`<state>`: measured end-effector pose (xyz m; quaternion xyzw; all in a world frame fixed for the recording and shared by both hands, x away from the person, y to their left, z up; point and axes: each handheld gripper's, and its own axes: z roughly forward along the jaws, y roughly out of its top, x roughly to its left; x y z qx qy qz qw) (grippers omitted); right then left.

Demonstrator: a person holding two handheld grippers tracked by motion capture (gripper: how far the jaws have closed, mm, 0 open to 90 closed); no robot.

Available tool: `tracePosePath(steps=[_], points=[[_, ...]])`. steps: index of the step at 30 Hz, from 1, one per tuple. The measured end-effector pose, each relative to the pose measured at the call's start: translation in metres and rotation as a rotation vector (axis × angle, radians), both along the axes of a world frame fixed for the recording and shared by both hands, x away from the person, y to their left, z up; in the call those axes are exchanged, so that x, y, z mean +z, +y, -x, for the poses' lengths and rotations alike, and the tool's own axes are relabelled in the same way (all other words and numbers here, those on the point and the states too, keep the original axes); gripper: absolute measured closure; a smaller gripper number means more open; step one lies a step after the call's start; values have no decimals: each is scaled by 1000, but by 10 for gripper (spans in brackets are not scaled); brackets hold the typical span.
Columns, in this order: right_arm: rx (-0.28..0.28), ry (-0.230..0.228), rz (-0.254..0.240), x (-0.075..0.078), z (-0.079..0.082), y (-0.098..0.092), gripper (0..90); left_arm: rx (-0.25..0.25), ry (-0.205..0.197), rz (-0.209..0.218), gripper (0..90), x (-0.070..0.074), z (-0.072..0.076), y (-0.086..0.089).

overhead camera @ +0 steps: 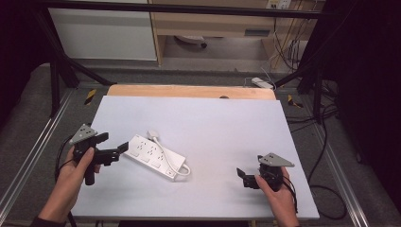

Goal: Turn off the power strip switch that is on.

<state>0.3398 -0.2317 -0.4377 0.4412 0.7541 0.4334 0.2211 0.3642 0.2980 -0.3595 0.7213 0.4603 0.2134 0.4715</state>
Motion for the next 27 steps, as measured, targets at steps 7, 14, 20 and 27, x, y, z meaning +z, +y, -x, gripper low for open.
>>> tracePosePath(steps=[7,14,20,27], points=[[1,1,1,0,0,0,38,13,-16,7,88,5,11,10],[1,1,4,0,0,0,38,19,-27,14,88,3,25,21],[-2,1,6,0,0,0,38,20,-28,26,88,0,35,28],[-2,4,6,-1,0,0,37,15,-46,42,88,-3,44,35]])
